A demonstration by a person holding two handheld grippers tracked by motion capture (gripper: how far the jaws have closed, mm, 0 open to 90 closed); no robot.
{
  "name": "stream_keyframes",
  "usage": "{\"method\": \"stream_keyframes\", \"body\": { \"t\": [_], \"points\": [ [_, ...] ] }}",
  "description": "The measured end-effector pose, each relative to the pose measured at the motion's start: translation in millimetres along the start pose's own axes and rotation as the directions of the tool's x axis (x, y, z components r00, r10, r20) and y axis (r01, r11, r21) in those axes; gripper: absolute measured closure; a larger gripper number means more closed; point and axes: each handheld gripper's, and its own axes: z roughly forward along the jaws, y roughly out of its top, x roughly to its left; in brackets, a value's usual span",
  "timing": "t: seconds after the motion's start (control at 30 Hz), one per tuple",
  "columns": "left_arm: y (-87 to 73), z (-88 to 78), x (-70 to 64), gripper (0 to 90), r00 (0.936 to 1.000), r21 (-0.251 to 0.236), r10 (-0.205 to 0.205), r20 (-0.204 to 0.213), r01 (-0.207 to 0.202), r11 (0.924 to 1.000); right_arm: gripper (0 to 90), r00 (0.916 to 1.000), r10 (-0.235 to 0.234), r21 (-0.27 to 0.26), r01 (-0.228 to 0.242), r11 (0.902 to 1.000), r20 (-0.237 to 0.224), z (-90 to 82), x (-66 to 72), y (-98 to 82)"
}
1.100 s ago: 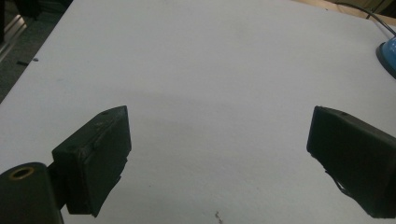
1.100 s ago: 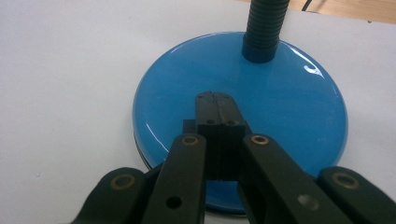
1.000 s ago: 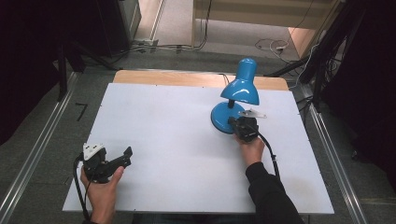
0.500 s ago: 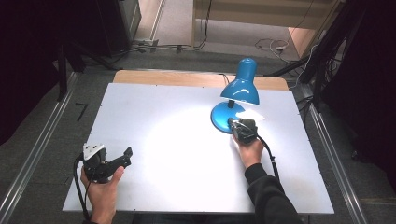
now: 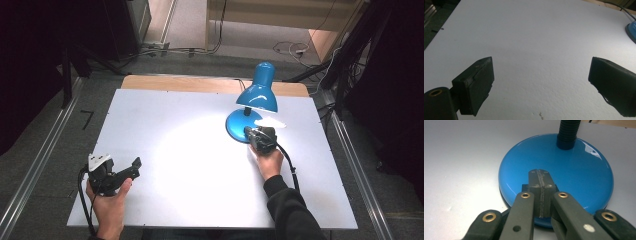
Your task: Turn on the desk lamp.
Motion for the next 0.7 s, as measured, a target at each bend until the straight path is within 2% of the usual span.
{"method": "stream_keyframes", "body": {
  "t": [0.17,0.27,0.57,0.7],
  "points": [
    [0.1,0.1,-0.3,6.8,1.0000,0.000,0.000,0.002,0.000,1.0000,82.5,0.9998,-0.011,0.010,0.012,0.9999,-0.016,-2.0,2.4,0.5],
    [0.1,-0.1,-0.2,6.8,1.0000,-0.001,-0.001,0.002,0.001,1.0000,79.9,0.9997,-0.012,-0.002,0.012,0.9999,-0.022,-4.6,4.0,1.7],
    [0.1,-0.5,-0.3,6.8,1.0000,-0.003,-0.004,0.004,0.004,1.0000,58.5,0.9981,0.021,-0.006,-0.022,0.9997,-0.057,-12.5,-1.5,5.0],
    [0.1,-0.4,-0.4,6.8,1.0000,-0.002,-0.004,0.004,0.004,1.0000,53.4,0.9972,0.009,-0.010,-0.010,0.9999,-0.074,-17.4,-0.4,4.9]
  ]
}}
